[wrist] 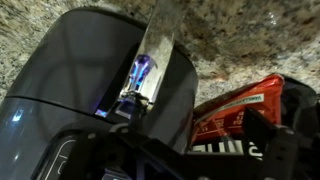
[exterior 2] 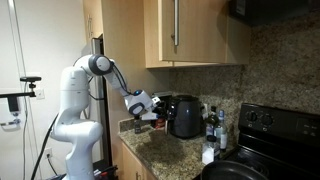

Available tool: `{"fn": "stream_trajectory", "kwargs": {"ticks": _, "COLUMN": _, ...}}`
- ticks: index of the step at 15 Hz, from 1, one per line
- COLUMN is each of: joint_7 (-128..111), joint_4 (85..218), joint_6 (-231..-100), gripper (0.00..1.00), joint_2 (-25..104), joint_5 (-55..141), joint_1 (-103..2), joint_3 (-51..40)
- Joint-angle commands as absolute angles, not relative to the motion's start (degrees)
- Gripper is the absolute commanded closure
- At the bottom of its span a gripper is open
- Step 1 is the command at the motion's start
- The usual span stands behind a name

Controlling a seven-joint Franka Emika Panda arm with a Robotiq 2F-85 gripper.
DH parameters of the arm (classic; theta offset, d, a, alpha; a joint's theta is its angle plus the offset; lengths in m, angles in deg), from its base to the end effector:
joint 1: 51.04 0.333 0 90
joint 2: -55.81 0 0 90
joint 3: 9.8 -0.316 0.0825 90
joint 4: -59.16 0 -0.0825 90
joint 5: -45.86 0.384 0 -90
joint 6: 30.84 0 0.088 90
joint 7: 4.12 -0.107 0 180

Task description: Turn on the air fryer

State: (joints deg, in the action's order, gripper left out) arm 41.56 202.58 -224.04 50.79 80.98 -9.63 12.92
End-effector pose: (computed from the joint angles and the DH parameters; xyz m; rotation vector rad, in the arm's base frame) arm 0.4955 0.1016 0.3376 2.7381 0.6787 1.1209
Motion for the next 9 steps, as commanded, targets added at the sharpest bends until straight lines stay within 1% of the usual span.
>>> {"fn": "stream_trajectory", "kwargs": {"ticks": 1, "joint_7": 50.55, "joint_4": 214.55, "joint_6": -225.05, "gripper": 0.00, "joint_2": 58.41, "joint_5": 83.70, "joint_1": -4.90, "joint_3": 14.27}}
{"fn": "stream_trajectory", "kwargs": {"ticks": 4, "joint_7": 56.10, "joint_4": 223.33, "joint_6": -233.42, "gripper": 0.00, "joint_2": 62.16, "joint_5": 86.37, "joint_1": -3.29, "joint_3": 10.53}}
{"fn": "stream_trajectory", "kwargs": {"ticks": 5, "joint_7": 63.04, "joint_4": 220.16, "joint_6": -229.28, "gripper": 0.00, "joint_2": 62.80, "joint_5": 89.50, "joint_1": -7.72, "joint_3": 8.44}}
{"fn": "stream_trajectory", "kwargs": {"ticks": 6, "joint_7": 65.90, "joint_4": 219.54, "joint_6": -230.06, "gripper": 0.00, "joint_2": 59.71, "joint_5": 96.04, "joint_1": -7.29, "joint_3": 5.55}}
{"fn": "stream_trajectory", "kwargs": {"ticks": 7, "joint_7": 68.95, "joint_4": 219.77, "joint_6": -229.67, "gripper": 0.00, "joint_2": 59.53, "joint_5": 101.29, "joint_1": -8.34, "joint_3": 3.68}}
{"fn": "stream_trajectory", "kwargs": {"ticks": 8, "joint_7": 62.92, "joint_4": 219.53, "joint_6": -229.39, "gripper": 0.00, "joint_2": 60.15, "joint_5": 95.05, "joint_1": -5.65, "joint_3": 7.51}}
{"fn": "stream_trajectory", "kwargs": {"ticks": 9, "joint_7": 65.97, "joint_4": 219.41, "joint_6": -229.29, "gripper": 0.00, "joint_2": 59.98, "joint_5": 98.53, "joint_1": -6.36, "joint_3": 6.09}}
